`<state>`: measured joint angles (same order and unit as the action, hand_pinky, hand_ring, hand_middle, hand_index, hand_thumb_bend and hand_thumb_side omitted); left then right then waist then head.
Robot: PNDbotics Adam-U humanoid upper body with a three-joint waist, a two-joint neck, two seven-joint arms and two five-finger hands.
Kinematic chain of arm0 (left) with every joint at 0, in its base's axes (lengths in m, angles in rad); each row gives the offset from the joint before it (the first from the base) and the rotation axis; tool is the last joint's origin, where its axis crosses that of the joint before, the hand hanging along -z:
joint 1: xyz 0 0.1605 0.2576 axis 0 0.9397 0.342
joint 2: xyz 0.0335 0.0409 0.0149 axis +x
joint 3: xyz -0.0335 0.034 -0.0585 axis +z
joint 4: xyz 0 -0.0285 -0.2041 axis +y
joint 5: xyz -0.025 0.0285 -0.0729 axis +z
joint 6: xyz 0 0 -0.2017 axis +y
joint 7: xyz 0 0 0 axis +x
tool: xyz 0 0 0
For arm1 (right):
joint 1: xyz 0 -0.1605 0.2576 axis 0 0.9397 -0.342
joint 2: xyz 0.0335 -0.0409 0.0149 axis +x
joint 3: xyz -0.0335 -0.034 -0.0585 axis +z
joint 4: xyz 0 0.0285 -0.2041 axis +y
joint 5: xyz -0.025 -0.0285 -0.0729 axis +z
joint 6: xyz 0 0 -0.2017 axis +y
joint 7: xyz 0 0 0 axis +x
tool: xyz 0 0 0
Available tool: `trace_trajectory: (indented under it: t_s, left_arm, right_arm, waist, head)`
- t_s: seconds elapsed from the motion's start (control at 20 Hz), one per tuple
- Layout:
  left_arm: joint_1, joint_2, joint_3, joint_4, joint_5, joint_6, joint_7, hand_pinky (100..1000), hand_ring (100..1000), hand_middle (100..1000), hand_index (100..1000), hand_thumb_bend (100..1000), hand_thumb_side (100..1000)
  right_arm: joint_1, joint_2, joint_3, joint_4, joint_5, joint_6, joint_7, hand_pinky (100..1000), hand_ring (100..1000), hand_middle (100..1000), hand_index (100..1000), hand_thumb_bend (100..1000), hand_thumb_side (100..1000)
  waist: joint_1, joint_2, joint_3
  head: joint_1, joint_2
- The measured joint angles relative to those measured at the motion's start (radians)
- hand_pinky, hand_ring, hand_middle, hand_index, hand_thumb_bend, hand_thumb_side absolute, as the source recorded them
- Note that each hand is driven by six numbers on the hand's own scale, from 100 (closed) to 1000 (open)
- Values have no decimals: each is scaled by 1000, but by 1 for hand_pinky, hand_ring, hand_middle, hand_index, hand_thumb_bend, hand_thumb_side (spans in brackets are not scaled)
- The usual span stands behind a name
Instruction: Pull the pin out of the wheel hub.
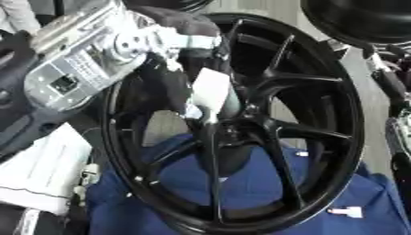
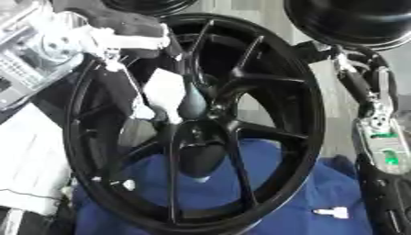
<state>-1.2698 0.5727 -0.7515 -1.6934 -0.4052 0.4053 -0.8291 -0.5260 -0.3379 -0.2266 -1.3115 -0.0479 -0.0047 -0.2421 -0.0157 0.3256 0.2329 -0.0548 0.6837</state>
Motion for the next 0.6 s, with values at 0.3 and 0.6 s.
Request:
trace_trajectory:
  t_s: [0.3, 0.6]
  left_arm:
    - [4, 66, 127, -104, -9, -5, -5, 691, 456, 356, 405, 200, 100]
    - [121, 213, 323, -188, -30, 10, 10, 689, 452, 352, 401, 200, 100]
  right_arm:
    - [4, 0, 0, 0, 0, 0, 0, 878, 718, 722, 847, 462, 451]
    - [8, -3, -3, 0, 0, -4, -5, 878, 717, 722, 847, 458, 448]
  waist:
    - [0, 0, 7]
    - [1, 0, 24]
  head:
    - [0, 0]
    - [-18, 0]
